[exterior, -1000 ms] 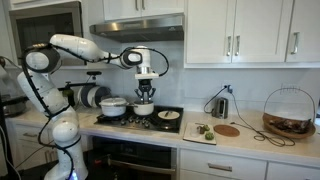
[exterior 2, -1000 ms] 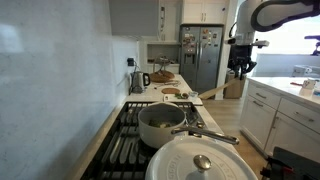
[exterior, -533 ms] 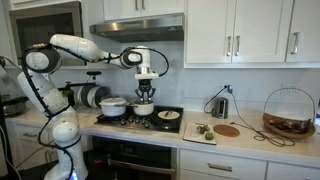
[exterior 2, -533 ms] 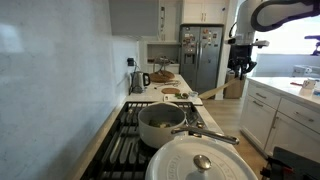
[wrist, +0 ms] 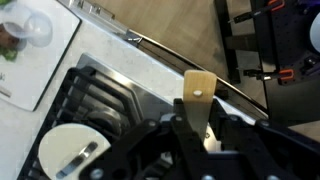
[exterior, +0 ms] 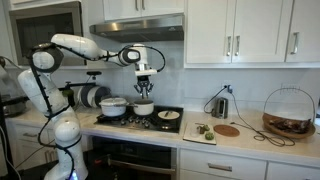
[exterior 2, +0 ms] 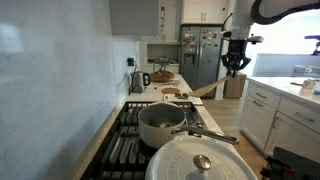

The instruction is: Remove the wooden spatula from the chopping board, place the spatula in the open grey pot on the right side of the stove, stir the contents of the pot with the spatula, remove the spatula from the pot and put it on the chopping board

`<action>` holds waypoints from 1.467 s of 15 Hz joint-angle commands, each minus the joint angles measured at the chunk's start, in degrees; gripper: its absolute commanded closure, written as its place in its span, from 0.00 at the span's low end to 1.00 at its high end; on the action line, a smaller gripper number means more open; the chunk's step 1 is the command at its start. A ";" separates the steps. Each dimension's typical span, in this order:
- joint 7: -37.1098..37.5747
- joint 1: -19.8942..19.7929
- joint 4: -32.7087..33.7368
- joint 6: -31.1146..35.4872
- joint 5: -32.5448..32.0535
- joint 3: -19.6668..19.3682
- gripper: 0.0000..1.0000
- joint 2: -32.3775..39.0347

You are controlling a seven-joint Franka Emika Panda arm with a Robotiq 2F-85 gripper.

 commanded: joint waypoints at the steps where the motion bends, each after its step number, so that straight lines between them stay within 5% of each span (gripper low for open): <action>1: -2.36 3.58 3.53 0.51 2.24 2.64 0.93 2.34; 10: -5.97 6.02 3.62 3.21 -0.25 6.68 0.93 6.08; 18: -3.95 5.88 2.66 11.00 -5.67 8.81 0.93 8.98; 22: 0.94 5.35 3.68 8.37 -8.06 10.18 0.93 11.07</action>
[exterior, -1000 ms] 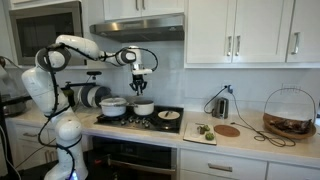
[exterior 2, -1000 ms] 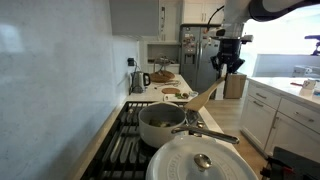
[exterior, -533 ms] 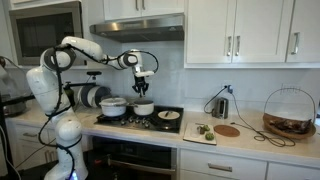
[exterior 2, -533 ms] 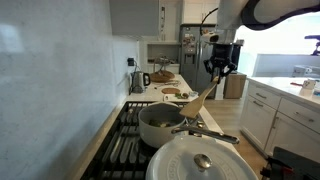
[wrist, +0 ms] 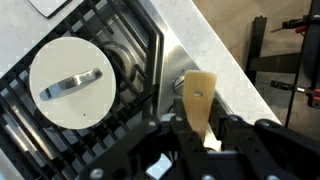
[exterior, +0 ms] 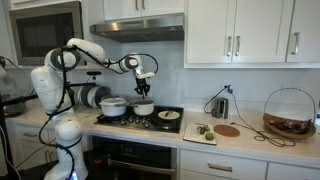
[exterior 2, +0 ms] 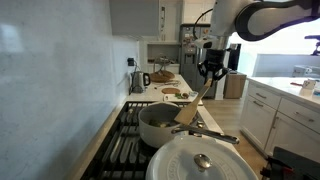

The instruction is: Remove the wooden spatula from the chopping board, place the spatula in the open grey pot on the right side of the stove, stir the contents of the pot with the spatula, remove the spatula from the pot and put it on the chopping board

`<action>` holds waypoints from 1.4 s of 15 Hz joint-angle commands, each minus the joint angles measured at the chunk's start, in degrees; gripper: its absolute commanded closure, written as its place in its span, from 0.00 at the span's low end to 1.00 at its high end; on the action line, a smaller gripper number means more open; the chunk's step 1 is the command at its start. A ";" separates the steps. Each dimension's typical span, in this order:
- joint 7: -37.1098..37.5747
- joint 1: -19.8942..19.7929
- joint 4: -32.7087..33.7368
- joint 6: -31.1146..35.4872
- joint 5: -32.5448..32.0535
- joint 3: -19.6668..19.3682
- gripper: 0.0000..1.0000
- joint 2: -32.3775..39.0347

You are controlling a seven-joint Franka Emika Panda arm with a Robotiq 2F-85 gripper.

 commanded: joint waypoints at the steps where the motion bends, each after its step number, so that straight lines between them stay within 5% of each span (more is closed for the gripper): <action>1: 5.77 -0.97 1.50 -1.87 -2.85 1.59 0.93 1.98; 6: 15.76 -1.05 3.45 -5.16 -2.72 1.74 0.93 4.25; 21: 24.06 0.50 11.77 -10.27 -10.64 6.32 0.93 9.76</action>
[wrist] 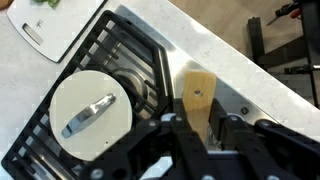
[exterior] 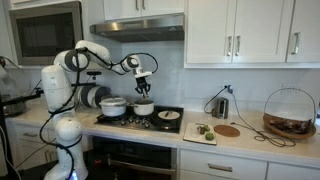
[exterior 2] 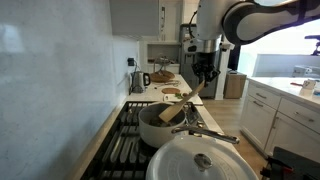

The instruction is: Remove the wooden spatula from the chopping board, place the spatula in the open grey pot on the right side of the stove, stir the contents of the pot with the spatula, remove the spatula from the pot and put it on the chopping board

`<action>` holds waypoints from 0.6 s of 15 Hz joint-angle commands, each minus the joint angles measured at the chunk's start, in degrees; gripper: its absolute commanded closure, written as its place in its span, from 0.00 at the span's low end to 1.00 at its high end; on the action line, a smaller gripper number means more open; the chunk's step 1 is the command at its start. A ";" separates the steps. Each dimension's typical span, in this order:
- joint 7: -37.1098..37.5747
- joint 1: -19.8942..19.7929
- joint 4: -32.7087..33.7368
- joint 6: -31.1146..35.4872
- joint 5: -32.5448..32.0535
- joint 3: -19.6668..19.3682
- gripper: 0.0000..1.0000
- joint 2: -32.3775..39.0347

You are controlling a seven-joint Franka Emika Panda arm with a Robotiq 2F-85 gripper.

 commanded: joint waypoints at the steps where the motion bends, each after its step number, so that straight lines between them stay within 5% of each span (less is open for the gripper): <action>1: 2.26 0.36 3.35 -3.03 -2.99 0.84 0.93 2.25; 9: 1.97 0.39 4.92 -4.15 -4.25 1.02 0.93 4.04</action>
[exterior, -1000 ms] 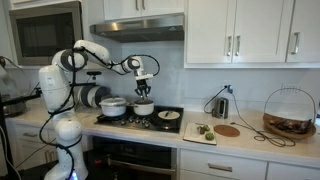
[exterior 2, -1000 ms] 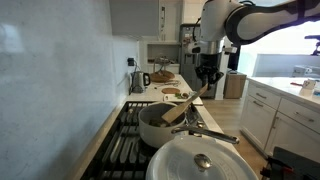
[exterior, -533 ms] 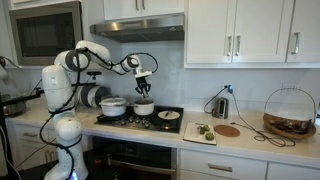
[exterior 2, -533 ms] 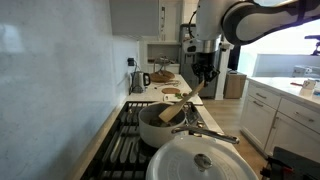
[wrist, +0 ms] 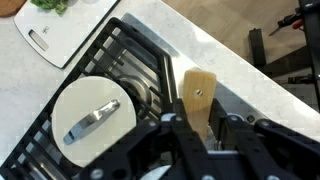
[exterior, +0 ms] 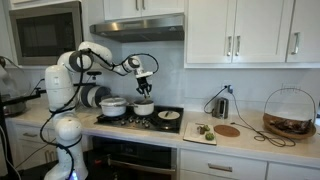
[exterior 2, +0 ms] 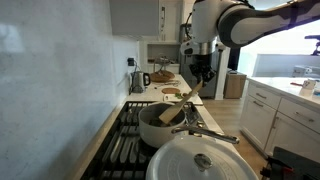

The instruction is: Remove the wooden spatula from the chopping board, place the spatula in the open grey pot on the right side of the stove, stir the contents of the pot with the spatula, remove the spatula from the pot and put it on the chopping board

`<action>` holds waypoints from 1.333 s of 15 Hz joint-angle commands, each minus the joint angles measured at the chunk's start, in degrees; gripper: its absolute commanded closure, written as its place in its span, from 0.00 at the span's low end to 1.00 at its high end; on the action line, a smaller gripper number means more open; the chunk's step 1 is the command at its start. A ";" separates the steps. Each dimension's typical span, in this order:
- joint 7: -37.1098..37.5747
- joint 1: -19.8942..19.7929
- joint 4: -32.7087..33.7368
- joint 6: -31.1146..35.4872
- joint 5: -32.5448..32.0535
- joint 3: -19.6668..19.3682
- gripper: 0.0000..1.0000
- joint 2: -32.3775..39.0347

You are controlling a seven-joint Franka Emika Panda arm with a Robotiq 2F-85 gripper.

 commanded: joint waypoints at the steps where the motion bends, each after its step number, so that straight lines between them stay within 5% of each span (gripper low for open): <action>1: 1.30 0.38 2.43 -2.41 -1.17 0.34 0.93 1.27; 20: 1.30 3.23 3.21 -3.94 -6.68 2.86 0.93 2.86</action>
